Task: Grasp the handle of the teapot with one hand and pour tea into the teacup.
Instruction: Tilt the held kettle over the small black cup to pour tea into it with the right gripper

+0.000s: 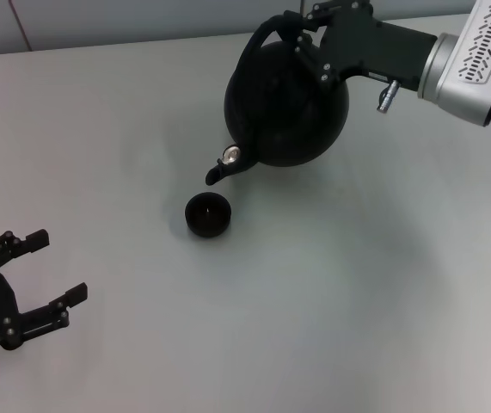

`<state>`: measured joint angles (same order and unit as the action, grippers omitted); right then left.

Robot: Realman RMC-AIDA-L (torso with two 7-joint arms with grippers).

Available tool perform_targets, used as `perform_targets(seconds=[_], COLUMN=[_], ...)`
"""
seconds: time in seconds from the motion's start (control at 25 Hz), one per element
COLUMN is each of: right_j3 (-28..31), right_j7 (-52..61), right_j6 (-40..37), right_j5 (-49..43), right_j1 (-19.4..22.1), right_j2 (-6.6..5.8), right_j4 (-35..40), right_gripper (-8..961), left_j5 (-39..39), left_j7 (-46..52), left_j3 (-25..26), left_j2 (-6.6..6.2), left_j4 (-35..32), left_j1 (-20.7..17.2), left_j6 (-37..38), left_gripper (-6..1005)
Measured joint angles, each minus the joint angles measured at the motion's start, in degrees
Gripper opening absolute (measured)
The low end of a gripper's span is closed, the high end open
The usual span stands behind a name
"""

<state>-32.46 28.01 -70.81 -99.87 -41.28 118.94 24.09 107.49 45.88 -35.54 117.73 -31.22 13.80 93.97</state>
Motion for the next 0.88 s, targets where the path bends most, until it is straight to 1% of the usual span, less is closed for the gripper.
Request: perform_targets(seconds=[0.36,0.88], right_j3=[-4.1,-4.3], right_j7=[-0.9,-5.5], right_j6=[0.0,-0.5], right_j5=[0.1,0.3], right_j1=[1.0,0.9], right_j2=[0.02,0.31], right_j4=[3.5,3.8], right_gripper=[78,78], left_j5=[0.0,0.0], left_j7=[0.0,0.2], left_j3=[0.2,0.8], left_j2=[0.11,0.13], left_j4=[0.0,0.2], left_j1=[0.1,0.4], left_j6=[0.0,-0.1], left_gripper=[861,861])
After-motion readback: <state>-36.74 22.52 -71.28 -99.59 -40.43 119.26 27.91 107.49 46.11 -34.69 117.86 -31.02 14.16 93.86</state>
